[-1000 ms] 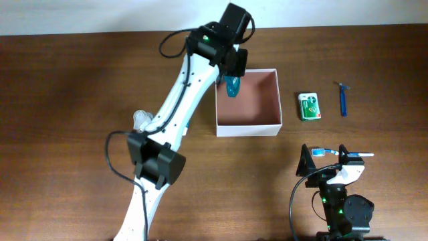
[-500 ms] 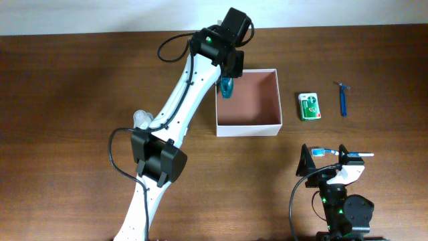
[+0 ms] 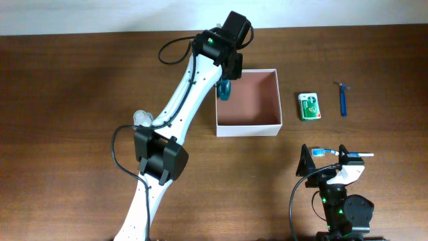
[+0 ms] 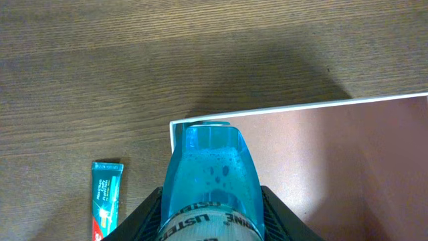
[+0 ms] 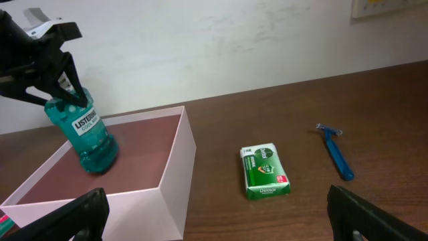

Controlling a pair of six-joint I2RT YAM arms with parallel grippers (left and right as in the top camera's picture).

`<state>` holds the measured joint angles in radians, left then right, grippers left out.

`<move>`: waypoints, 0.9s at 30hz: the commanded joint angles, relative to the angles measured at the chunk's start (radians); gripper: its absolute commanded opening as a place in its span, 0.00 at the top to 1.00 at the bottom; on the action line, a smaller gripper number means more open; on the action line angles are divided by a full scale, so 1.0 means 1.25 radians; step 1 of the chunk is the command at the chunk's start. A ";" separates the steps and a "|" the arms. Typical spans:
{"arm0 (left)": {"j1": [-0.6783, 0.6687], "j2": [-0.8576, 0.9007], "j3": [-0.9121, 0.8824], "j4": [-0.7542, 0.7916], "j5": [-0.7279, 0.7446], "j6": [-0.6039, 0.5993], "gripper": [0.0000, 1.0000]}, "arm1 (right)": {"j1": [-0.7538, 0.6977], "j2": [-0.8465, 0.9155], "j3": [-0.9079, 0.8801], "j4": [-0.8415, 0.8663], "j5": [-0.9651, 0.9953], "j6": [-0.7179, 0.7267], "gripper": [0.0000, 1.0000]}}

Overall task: Pack container
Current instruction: 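Carry the Listerine bottle right over the pink box, then lower the Listerine bottle into the box's back-left corner and release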

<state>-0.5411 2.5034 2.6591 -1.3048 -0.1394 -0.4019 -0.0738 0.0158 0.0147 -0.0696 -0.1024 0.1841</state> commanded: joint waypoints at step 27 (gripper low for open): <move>0.006 0.013 0.008 0.003 -0.036 -0.005 0.73 | 0.007 -0.009 -0.007 0.000 0.007 0.004 0.01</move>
<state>-0.5411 2.5156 2.6591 -1.3048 -0.1440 -0.4019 -0.0738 0.0154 0.0147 -0.0696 -0.1024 0.1844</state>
